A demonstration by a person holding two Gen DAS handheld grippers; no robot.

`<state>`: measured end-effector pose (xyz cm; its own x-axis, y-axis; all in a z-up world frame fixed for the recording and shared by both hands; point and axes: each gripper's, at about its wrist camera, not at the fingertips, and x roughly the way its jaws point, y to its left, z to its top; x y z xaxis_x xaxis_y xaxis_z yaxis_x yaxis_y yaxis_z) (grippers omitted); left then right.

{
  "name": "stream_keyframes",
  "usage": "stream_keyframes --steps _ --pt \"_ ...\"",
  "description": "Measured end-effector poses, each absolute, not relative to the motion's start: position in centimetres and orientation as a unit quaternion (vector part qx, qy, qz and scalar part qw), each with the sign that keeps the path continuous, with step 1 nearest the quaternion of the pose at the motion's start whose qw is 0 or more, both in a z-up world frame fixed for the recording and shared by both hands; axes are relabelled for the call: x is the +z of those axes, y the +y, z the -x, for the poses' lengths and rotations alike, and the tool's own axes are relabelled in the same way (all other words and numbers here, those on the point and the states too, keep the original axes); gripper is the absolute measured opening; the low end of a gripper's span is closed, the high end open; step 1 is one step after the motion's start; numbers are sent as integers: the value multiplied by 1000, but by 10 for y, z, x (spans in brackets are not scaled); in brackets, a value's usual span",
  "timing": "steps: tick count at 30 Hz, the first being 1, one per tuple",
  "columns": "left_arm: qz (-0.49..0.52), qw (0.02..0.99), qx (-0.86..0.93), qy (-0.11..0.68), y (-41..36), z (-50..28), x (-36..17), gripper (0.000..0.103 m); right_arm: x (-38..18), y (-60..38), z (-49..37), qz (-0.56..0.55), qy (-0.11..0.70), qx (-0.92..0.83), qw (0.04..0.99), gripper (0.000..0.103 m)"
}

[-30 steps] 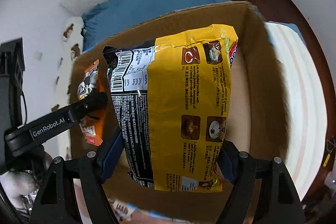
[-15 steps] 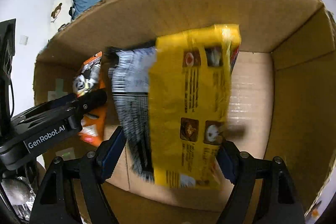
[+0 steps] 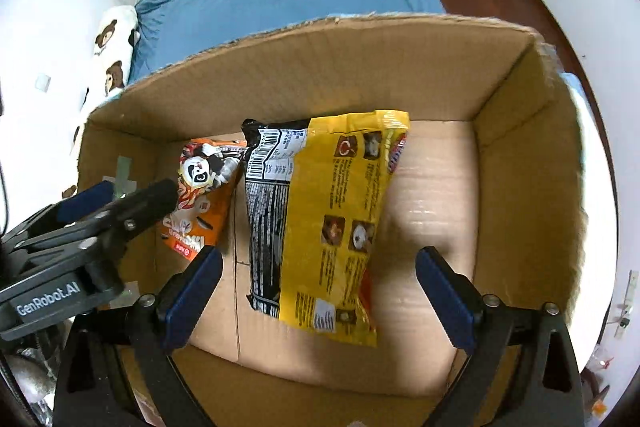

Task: Organize snacks
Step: 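Carry both bags into the cardboard box and open both tools, then grasp a second orange panda bag with the left tool while the right tool grasps the Franzzi cookie pack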

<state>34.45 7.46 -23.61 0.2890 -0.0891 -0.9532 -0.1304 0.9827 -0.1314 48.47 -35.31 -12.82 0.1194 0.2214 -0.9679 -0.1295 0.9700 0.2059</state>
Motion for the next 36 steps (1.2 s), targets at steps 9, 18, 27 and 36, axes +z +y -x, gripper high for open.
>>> stream_keyframes --steps 9,18,27,36 --pt "76 838 32 540 70 -287 -193 98 -66 -368 -422 -26 598 108 794 99" --pt "62 868 40 492 65 -225 -147 98 -9 -366 -365 -16 549 111 828 99" --pt "80 878 36 471 63 -169 -117 98 24 -368 -303 -32 532 129 836 99" --pt "99 856 53 504 71 -91 -151 98 -22 -375 -229 -57 586 142 796 99"
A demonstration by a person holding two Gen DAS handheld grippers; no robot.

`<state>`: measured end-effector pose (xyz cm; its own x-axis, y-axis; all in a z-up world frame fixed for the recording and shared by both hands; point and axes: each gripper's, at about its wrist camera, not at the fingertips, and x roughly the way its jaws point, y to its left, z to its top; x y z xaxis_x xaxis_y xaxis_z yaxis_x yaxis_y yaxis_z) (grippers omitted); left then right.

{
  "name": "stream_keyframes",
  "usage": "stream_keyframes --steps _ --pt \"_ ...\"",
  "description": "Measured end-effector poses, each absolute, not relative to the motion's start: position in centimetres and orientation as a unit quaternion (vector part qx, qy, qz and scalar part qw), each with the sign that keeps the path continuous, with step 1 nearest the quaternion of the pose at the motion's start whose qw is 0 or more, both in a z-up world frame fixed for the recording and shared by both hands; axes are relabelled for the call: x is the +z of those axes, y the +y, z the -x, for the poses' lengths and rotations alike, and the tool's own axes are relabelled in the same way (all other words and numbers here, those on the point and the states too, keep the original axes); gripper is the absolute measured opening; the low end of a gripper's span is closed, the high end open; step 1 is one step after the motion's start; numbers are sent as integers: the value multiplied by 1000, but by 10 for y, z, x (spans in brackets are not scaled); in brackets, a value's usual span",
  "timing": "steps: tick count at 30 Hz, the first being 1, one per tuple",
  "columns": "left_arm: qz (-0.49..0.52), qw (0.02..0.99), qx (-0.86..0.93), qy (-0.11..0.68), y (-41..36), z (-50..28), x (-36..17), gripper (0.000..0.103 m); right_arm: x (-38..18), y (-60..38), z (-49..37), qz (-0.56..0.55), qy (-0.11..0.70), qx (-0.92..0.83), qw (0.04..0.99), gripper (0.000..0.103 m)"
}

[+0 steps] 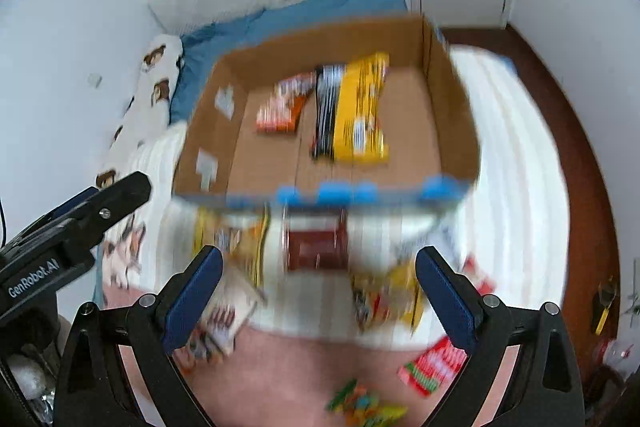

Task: Organize snacks
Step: 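Grasp a second orange panda bag with the left tool while the right tool grasps the Franzzi cookie pack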

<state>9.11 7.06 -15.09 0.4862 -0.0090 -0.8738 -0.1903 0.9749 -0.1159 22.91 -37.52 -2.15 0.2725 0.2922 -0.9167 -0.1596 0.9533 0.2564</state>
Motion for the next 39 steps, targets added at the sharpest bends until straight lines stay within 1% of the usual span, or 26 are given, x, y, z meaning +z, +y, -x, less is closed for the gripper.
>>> stream_keyframes --steps 3,7,10,12,17,22,24,25,26,27,28,29,33,34,39 --pt "96 834 82 537 81 -54 -184 98 -58 -379 -204 -83 626 143 762 99" --pt "121 797 134 576 110 -7 -230 98 -117 -370 -181 -150 685 156 695 99" --pt "159 757 193 604 147 21 -266 98 -149 -347 -175 -177 705 162 667 99" --pt "177 742 224 606 166 35 -280 98 -165 -327 -175 -185 713 165 656 99" --pt "213 713 262 614 204 56 -309 98 -198 -267 -184 -176 727 156 646 99" --pt "250 698 250 623 217 62 -324 98 -230 -214 -193 -139 745 122 641 99" --pt "249 704 239 621 217 63 -324 98 -237 -200 -194 -108 748 111 645 94" --pt "245 707 230 622 216 63 -325 98 -238 -196 -193 -85 749 111 648 86" --pt "244 709 218 625 214 62 -325 98 -237 -194 -191 -70 748 118 650 76" --pt "241 714 198 627 211 62 -325 98 -236 -194 -188 -47 747 130 651 69" --pt "231 722 181 626 209 61 -325 98 -235 -195 -186 -33 747 141 648 63" --pt "217 730 164 627 205 60 -324 98 -235 -200 -183 -22 752 154 641 62" --pt "95 756 81 642 168 47 -320 98 -234 -221 -171 27 768 175 615 61" --pt "49 757 53 650 154 42 -322 98 -234 -227 -166 40 771 177 610 61" --pt "-129 726 -19 675 106 29 -349 98 -234 -244 -150 59 776 175 603 61"
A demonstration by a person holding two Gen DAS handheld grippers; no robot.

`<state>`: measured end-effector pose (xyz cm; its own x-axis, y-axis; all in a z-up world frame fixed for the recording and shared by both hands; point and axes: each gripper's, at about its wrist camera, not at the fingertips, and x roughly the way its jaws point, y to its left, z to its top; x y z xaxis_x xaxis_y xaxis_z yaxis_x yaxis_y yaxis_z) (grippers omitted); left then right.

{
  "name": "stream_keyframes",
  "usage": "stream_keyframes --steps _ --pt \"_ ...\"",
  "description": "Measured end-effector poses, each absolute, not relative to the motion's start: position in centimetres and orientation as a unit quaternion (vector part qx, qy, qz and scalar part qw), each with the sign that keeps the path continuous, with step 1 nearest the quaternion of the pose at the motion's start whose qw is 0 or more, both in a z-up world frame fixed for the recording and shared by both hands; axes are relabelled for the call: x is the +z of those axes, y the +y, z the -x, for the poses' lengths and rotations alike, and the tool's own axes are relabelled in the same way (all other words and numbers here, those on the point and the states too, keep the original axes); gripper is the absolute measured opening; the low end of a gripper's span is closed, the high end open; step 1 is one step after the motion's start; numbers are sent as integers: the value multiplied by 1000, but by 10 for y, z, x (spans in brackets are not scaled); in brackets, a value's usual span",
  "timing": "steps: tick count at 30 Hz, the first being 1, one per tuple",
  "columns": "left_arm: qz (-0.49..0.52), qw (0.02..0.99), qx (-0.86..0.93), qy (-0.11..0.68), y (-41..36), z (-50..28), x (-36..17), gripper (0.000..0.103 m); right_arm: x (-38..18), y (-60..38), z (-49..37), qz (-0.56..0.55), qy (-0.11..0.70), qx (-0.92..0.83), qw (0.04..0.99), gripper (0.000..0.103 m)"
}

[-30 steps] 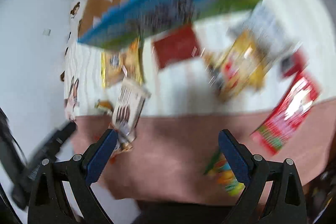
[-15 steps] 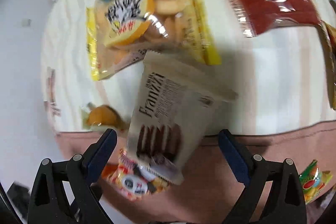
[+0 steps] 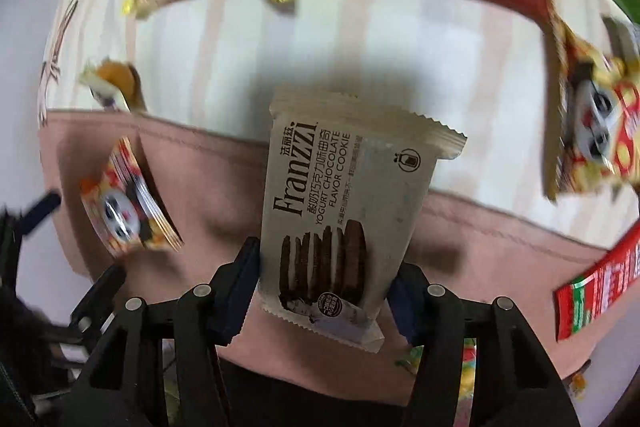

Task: Organize snacks
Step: 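Grasp a second orange panda bag with the left tool while the right tool grasps the Franzzi cookie pack, then lower both packets into the box beside the others and release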

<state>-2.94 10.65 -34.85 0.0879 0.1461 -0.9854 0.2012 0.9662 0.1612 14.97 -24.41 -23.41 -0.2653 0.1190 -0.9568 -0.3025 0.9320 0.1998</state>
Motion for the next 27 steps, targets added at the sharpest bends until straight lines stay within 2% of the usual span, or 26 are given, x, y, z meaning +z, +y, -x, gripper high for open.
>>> stream_keyframes --steps 4,11,13,16,20,21,22,23,27 --pt "-124 709 -10 694 110 15 -367 98 -236 -248 -143 42 779 169 603 61" --pt "77 706 70 701 172 0 -364 98 -237 -273 -140 14 778 162 606 62" --pt "107 701 57 703 176 4 -365 98 -238 -284 -149 -4 782 159 603 63" --pt "98 695 51 710 174 13 -372 98 -243 -288 -157 -31 785 152 599 67" --pt "103 691 50 714 160 29 -383 98 -246 -290 -158 -37 778 139 611 67" --pt "107 694 50 710 149 32 -382 90 -247 -290 -156 -39 775 136 616 67" --pt "113 698 53 705 147 34 -383 66 -247 -293 -154 -45 770 132 623 66" --pt "115 699 63 703 145 29 -386 56 -242 -296 -150 -49 765 125 630 60" --pt "145 705 83 689 146 35 -386 50 -239 -305 -134 -66 751 120 646 59"
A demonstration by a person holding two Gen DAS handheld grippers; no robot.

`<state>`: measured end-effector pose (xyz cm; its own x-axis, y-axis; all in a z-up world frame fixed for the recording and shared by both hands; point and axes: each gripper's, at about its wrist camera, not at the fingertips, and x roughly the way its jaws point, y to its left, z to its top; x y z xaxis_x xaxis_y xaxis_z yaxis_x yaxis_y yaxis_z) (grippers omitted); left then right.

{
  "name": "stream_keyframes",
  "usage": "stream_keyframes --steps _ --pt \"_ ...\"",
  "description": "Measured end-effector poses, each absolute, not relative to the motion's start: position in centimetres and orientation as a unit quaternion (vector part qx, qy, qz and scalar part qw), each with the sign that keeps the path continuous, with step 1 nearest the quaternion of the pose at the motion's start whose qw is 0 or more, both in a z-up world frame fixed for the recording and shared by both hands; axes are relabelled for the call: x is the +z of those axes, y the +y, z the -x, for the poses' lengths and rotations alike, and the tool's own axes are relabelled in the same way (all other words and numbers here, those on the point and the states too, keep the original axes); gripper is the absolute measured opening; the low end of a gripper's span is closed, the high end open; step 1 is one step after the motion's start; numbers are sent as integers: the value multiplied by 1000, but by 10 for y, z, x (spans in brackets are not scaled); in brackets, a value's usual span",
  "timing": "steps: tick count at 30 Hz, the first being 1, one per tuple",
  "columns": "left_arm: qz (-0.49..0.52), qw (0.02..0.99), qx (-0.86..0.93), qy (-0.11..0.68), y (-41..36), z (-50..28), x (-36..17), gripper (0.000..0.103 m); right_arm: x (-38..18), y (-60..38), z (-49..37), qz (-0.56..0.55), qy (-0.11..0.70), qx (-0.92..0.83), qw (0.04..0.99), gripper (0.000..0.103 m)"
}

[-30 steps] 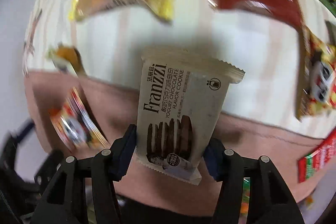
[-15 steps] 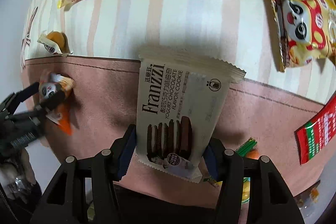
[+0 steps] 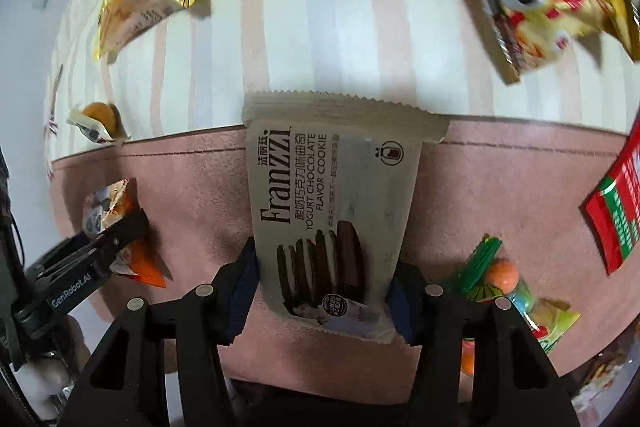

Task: Organize snacks
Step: 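Lower both packets into the box beside the others and release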

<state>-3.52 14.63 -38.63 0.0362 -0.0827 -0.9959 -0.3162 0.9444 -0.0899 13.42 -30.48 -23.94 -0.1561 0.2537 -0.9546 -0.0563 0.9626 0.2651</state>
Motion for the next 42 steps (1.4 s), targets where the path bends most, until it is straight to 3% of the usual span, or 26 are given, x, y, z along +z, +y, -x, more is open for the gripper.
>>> stream_keyframes --steps 7,12,21,26,34,42 --pt "197 710 71 673 90 57 -367 48 -217 -309 -118 -61 732 144 664 59" --pt "222 739 37 635 64 45 -316 48 -163 -330 -131 -79 700 171 689 59" --pt "186 803 -36 566 55 -78 -203 48 -43 -351 -217 -95 624 221 744 59" --pt "166 808 -36 565 77 -148 -166 48 -22 -338 -277 -82 605 218 761 59" --pt "158 755 -21 636 99 -258 -206 48 -55 -305 -368 -65 632 205 745 59" --pt "137 705 -12 696 95 -299 -266 48 -113 -287 -393 -51 678 211 702 59"
